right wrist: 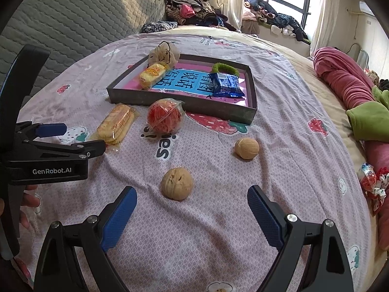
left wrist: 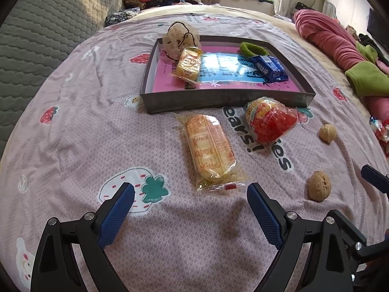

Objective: Organize objects
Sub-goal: 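Withdraw both tools from the tray toward the remaining snacks and walnuts, then grasp the long cake packet with the left tool while the right tool grasps a walnut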

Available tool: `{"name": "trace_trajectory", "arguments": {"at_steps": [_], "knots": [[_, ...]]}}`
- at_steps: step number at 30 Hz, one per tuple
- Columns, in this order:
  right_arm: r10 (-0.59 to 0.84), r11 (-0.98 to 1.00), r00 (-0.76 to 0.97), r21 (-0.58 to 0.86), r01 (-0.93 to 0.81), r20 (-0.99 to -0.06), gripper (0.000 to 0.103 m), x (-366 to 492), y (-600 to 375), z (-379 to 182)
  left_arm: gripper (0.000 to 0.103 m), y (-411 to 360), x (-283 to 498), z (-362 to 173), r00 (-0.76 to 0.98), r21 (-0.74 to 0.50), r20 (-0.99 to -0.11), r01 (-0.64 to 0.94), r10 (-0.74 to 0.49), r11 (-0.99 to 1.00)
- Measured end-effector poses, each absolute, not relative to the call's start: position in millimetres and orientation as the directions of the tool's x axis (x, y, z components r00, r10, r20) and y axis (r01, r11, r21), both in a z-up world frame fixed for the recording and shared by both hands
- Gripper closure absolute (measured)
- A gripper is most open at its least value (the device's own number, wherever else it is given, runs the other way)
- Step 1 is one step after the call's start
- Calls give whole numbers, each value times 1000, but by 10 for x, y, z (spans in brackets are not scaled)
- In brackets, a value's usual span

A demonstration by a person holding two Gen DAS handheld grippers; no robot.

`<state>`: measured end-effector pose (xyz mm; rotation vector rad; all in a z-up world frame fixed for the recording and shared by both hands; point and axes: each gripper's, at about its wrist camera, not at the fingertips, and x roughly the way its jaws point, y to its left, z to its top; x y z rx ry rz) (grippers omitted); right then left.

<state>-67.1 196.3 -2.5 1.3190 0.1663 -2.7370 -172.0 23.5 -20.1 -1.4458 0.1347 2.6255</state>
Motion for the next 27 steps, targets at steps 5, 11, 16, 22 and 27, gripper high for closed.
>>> {"name": "trace_trajectory", "arguments": {"at_steps": [5, 11, 16, 22, 27], "knots": [[-47, -991, -634, -43, 126, -772, 11, -752, 1940, -57, 9, 271, -1804, -218, -525, 7, -847, -164, 81, -986], [-71, -992, -629, -13, 127, -774, 14, -863, 1915, -138, 9, 301, -1893, -274, -518, -1, -851, -160, 85, -987], [-72, -991, -620, -14, 133, -782, 23, -914, 1860, -216, 9, 332, -1969, -307, -518, -8, -851, -159, 91, -987], [-71, -991, -602, -14, 135, -795, 31, -958, 1832, -312, 9, 346, -2065, -340, -520, -19, -849, -151, 96, -988], [-78, -991, -595, -5, 137, -800, 41, -988, 1851, -364, 9, 377, -2123, -377, -512, -32, -853, -148, 104, -988]]}}
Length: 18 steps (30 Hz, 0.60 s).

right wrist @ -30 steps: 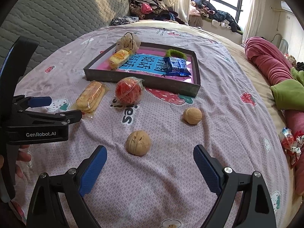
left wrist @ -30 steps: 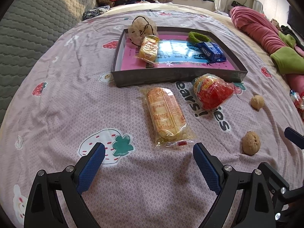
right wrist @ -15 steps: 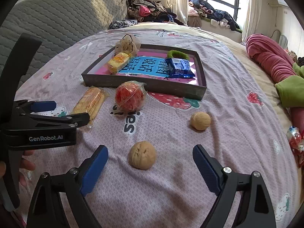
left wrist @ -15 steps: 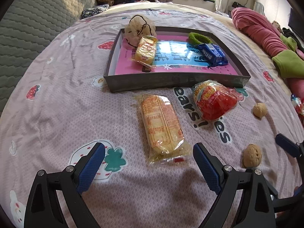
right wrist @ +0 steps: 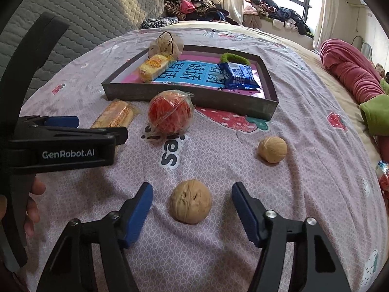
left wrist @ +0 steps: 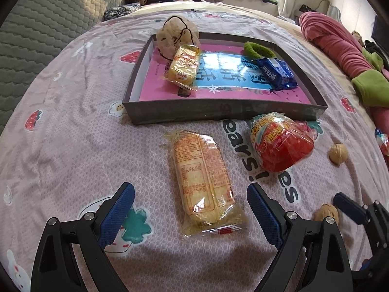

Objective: Organize objects
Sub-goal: 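Grasp the long cake packet with the left tool while the right tool grasps a walnut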

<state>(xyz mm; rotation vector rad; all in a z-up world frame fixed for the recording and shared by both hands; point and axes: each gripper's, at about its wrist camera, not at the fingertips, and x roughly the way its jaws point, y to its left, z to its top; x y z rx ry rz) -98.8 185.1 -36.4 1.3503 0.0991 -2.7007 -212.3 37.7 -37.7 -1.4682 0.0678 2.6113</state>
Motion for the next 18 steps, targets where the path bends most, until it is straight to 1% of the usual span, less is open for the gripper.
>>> {"name": "trace_trajectory", "arguments": {"at_steps": [2, 4, 5, 6, 8, 9, 13, 18], "knots": [[-82, -991, -597, 0, 136, -798, 44, -988, 1860, -376, 9, 387, -2128, -381, -510, -38, -853, -152, 111, -988], [-81, -990, -596, -3, 139, -799, 47, -992, 1863, -385, 15, 398, -2138, -389, -506, -44, -855, -155, 117, -987], [-84, -990, -597, -1, 141, -798, 48, -994, 1862, -383, 27, 403, -2140, -392, -504, -48, -855, -156, 121, -987], [-85, -990, -599, 0, 141, -797, 51, -992, 1860, -380, 44, 405, -2148, -402, -498, -53, -858, -156, 125, -986], [-88, -990, -602, 1, 143, -793, 56, -986, 1856, -378, 57, 418, -2160, -417, -492, -56, -861, -159, 128, -986], [-91, -989, -604, 2, 146, -792, 60, -985, 1851, -380, 59, 425, -2161, -423, -490, -53, -863, -161, 126, -986], [-96, -987, -603, -2, 160, -792, 68, -974, 1833, -387, 62, 418, -2162, -422, -488, -67, -861, -166, 141, -984], [-122, -983, -601, 14, 181, -790, 70, -958, 1836, -358, 64, 384, -2150, -416, -488, -84, -859, -163, 155, -983]]}}
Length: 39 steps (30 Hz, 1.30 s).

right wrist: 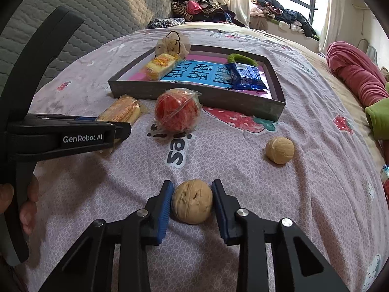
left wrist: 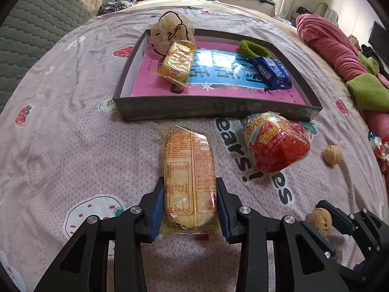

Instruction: Organize objects

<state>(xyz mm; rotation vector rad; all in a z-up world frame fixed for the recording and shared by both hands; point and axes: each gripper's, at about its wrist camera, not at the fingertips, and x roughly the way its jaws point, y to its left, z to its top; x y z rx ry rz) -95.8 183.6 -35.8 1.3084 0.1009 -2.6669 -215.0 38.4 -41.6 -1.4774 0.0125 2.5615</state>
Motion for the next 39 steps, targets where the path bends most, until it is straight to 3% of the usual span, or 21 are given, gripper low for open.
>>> {"name": "trace_trajectory", "arguments": {"at_steps": [16, 39], "knots": [[-155, -982, -648, 45, 184, -745, 70, -871, 1871, 13, 64, 199, -2033, -16, -540, -89, -826, -161, 163, -983], [-105, -988, -769, -21, 152, -631, 70, -1436, 2101, 1102, 64, 329, -2353, 827, -639, -65, -751, -180, 167, -981]]}}
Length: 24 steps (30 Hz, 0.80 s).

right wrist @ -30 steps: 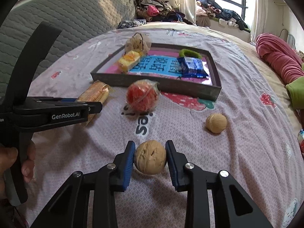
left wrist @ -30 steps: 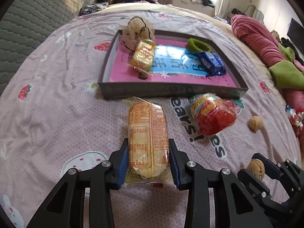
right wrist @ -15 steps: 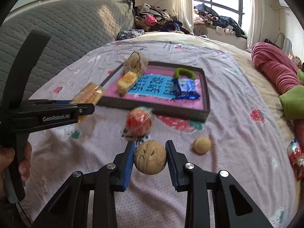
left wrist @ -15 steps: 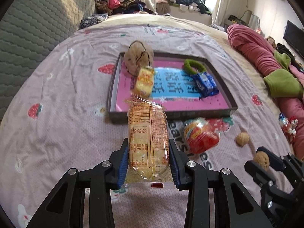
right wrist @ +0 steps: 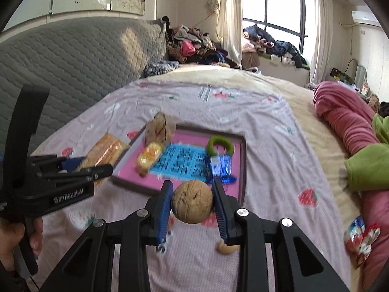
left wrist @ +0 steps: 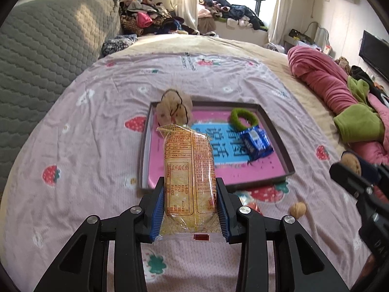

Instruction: Organize objects

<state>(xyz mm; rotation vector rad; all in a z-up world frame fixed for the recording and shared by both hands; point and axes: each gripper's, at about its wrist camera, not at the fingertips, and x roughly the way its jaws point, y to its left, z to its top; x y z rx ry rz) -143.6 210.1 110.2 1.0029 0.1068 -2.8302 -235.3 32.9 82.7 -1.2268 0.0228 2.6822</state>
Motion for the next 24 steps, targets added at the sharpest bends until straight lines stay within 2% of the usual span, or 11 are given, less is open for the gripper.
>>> {"name": "trace_trajectory", "arguments": {"at_steps": [17, 24], "knots": [[-85, -991, -840, -42, 127, -536, 70, -2010, 2190, 1727, 64, 496, -2809, 1233, -693, -49, -700, -195, 173, -980], [-88, -991, -847, -38, 126, -524, 70, -2186, 2199, 1796, 64, 598, -3010, 1402, -714, -55, -675, -198, 183, -979]]}}
